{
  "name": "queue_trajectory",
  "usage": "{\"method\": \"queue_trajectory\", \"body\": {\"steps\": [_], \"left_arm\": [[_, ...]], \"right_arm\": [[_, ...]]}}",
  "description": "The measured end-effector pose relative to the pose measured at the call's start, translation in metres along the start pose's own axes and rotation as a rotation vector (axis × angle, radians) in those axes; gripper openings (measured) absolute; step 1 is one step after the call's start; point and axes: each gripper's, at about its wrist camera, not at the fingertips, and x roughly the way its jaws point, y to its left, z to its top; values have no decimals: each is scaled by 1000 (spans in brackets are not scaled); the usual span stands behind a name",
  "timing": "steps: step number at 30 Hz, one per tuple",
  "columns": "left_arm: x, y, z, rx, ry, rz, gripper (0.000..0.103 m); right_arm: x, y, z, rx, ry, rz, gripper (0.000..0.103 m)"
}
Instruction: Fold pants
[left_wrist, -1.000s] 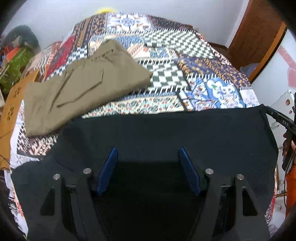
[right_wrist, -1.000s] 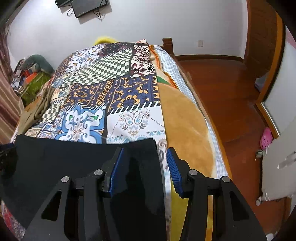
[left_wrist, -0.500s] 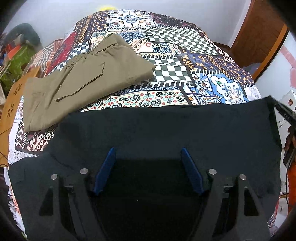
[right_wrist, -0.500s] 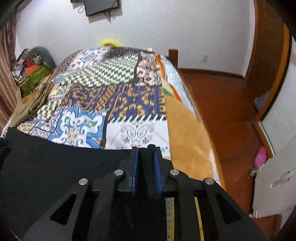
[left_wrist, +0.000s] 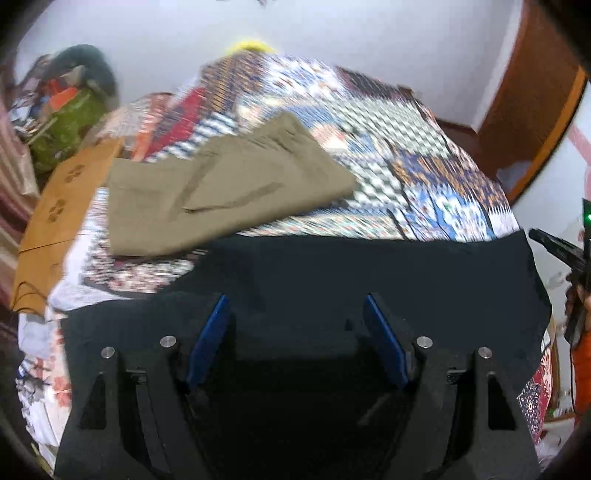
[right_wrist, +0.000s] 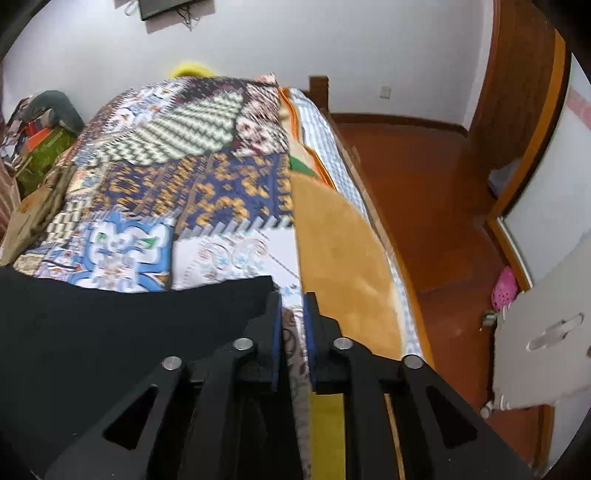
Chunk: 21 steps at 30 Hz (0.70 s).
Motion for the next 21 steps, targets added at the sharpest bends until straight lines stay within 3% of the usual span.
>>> {"method": "queue_trajectory", "body": {"steps": [1,3,11,16,21], "left_arm": [[-8,10,0,-12,-14,16,74],[-25,34,-3,-42,-46,59,74],[-60,125,-31,-155,-79,173,74],[-58,172,-52,-202,-63,206,74],[-35,206,-65,-251,-16,174,74]], "right_arm": [[-5,4,2,-5,-13,16,33],[-22,23,10,-35,-55,59,40],[-49,145,46,-219,-117,269,46],[-43,225,55,-336,-84,386,47],[-26,298,53,-475,-17,451,47]]}}
